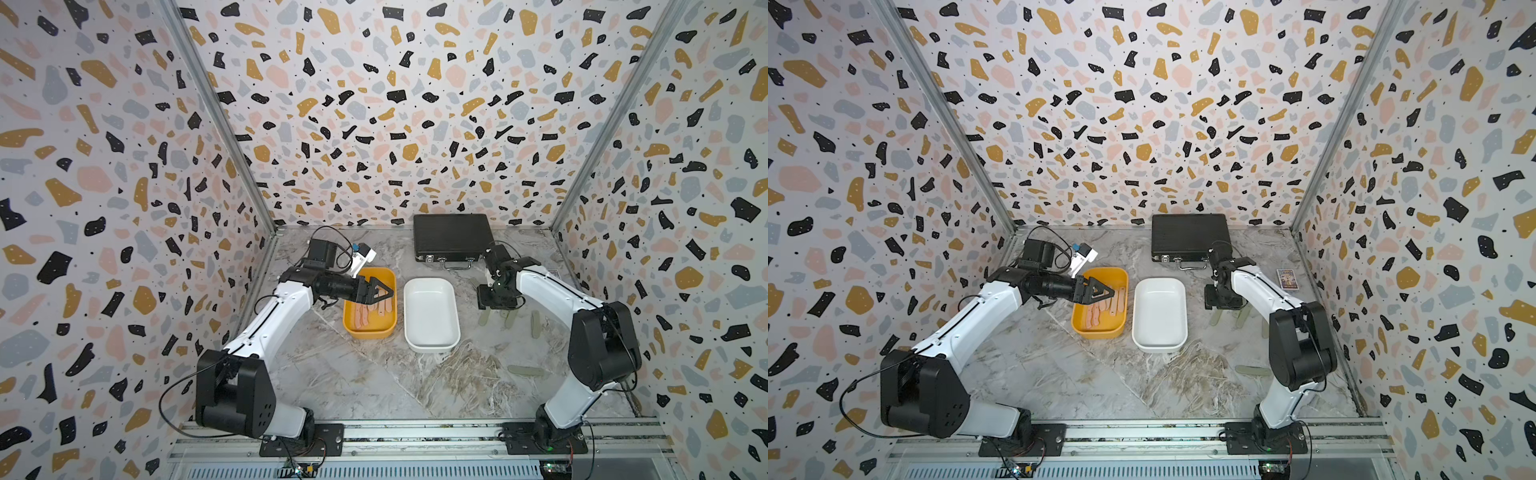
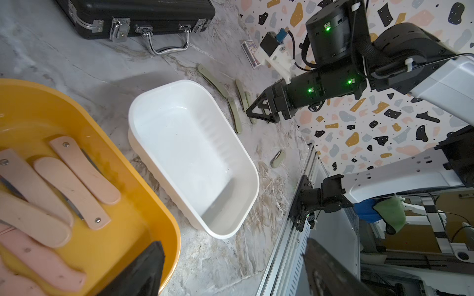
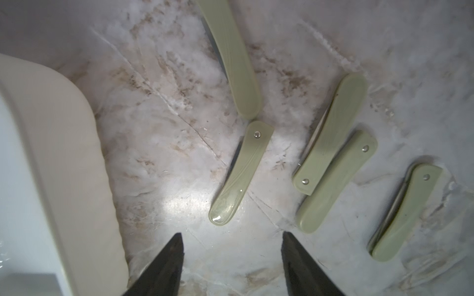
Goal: Place the fruit knives into the storage box by color
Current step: Pick up the fruit knife from the center of the board.
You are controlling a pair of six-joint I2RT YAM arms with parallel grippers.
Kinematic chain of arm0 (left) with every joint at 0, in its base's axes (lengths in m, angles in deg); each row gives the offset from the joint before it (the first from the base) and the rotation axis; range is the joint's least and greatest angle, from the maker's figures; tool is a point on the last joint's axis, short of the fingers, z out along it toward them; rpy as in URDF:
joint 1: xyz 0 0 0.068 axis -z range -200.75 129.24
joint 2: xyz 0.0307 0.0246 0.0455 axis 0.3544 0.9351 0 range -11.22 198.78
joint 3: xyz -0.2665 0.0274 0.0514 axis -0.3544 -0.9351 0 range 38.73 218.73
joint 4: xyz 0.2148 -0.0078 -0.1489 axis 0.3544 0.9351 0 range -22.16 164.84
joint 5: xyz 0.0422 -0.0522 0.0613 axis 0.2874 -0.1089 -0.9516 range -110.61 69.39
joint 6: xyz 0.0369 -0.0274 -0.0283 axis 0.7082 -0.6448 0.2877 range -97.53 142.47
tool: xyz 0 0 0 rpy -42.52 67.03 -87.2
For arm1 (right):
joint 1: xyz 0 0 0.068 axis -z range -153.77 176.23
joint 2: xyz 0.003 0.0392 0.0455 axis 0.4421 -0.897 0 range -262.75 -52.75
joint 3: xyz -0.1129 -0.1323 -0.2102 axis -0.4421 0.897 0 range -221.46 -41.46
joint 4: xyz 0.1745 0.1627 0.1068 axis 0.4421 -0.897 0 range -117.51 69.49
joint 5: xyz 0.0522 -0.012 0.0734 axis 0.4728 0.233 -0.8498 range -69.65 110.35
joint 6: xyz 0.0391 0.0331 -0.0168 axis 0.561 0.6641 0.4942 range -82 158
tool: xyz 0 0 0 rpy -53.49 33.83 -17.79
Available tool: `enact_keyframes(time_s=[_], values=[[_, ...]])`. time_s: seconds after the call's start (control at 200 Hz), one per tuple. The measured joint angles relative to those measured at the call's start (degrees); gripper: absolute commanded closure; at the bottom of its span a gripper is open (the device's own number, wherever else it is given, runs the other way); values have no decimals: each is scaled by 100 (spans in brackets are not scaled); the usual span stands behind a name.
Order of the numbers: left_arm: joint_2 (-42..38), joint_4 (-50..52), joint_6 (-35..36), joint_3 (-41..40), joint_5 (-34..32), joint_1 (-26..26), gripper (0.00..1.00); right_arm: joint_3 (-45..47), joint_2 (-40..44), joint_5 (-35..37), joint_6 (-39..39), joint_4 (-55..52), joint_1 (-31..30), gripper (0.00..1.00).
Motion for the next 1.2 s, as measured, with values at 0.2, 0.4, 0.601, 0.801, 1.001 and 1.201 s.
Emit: enact_keyframes(time_s=[0.2, 0.4, 0.601, 0.801, 1.001, 1.201], values=[[0, -33, 2, -2, 0, 0, 14, 269, -173, -26, 79, 269, 44, 37], [0, -44, 2, -7, 2, 0, 14, 293, -455, -68, 120, 476, 74, 37], [0, -48, 7, -9, -9, 2, 14, 293, -649, -107, 146, 597, 90, 39], [0, -70, 13, -37, -127, 85, 14, 299, -686, -116, 144, 669, 94, 43], [0, -63, 74, -55, -328, 350, 14, 313, -796, -125, 140, 684, 94, 48], [0, -61, 114, -55, -404, 398, 14, 332, -796, -118, 101, 704, 94, 59]])
